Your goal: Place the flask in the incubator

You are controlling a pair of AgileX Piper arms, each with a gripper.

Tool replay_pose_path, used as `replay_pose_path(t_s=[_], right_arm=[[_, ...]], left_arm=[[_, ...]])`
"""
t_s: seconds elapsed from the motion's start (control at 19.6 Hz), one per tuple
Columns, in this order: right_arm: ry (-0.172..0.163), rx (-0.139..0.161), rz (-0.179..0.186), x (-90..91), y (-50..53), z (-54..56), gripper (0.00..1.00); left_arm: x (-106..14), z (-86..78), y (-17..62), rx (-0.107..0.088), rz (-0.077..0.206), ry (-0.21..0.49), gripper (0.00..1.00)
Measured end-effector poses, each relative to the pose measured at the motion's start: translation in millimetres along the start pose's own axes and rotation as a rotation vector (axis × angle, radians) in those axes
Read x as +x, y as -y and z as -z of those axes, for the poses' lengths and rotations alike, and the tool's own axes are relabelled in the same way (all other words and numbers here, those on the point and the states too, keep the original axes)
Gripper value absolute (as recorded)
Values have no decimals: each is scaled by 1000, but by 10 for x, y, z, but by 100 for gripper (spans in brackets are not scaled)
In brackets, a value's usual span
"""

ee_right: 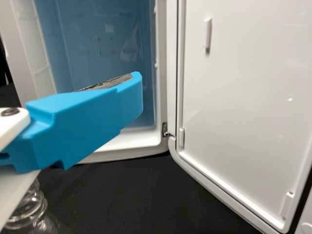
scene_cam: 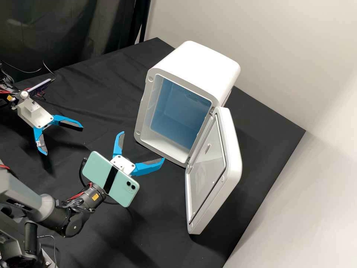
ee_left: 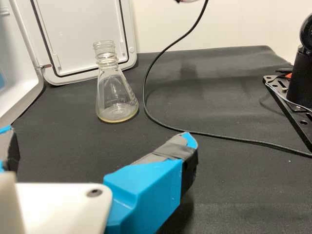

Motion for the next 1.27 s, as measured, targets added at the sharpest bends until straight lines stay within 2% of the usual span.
replay_pose_path(t_s=[0.1, 0.25, 0.36, 0.51, 0.71, 0.87, 1.07, 1.27], right_arm=[[-27, -19, -30, -50, -39, 85, 100], [-61, -56, -56, -141, -31, 195, 100], [-80, -63, -53, -173, -1, 241, 100], [-83, -57, -25, -202, 72, 245, 100], [-82, -117, 40, -228, 149, 220, 100], [-35, -166, 90, -234, 172, 101, 100], [13, -213, 201, -263, 245, -74, 100], [61, -230, 282, -322, 291, -252, 100]], left_arm=[[0, 0, 0, 0, 0, 0, 100], [0, 0, 0, 0, 0, 0, 100], [0, 0, 0, 0, 0, 0, 100], [0, 0, 0, 0, 0, 0, 100], [0, 6, -2, -3, -2, -6, 100], [0, 13, -3, -6, -4, -14, 100], [0, 19, -5, -9, -5, -21, 100], [0, 19, -5, -9, -5, -21, 100]])
